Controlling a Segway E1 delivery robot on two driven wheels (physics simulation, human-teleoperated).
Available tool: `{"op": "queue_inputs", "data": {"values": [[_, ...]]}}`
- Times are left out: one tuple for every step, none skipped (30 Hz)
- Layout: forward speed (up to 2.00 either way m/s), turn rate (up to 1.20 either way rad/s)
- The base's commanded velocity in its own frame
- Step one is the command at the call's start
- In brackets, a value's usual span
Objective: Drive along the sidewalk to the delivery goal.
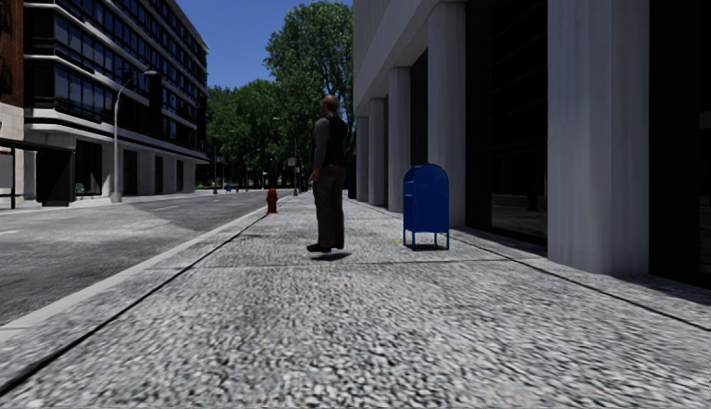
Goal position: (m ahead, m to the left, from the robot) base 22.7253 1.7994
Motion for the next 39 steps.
{"op": "queue_inputs", "data": {"values": [[1.47,0.0],[1.46,0.0],[1.46,0.0],[1.46,0.0],[1.46,0.0],[1.46,0.0],[1.46,0.0],[1.46,0.0],[1.46,0.0],[1.46,0.0],[1.46,0.0],[1.46,0.0],[1.46,0.13],[1.46,0.25],[1.46,0.29],[1.46,0.29],[1.46,0.3],[1.46,0.31],[1.46,0.31],[1.46,0.31],[1.46,0.31],[1.46,0.31],[1.46,0.0],[1.45,0.0],[1.36,0.0],[1.36,0.0],[1.3,0.0],[1.27,0.0],[1.26,0.0],[1.26,0.0],[1.25,0.0],[1.25,0.0],[1.18,0.36],[1.12,0.54],[1.12,0.54],[1.08,0.63],[0.98,0.65],[0.87,0.68],[0.87,0.68]]}}
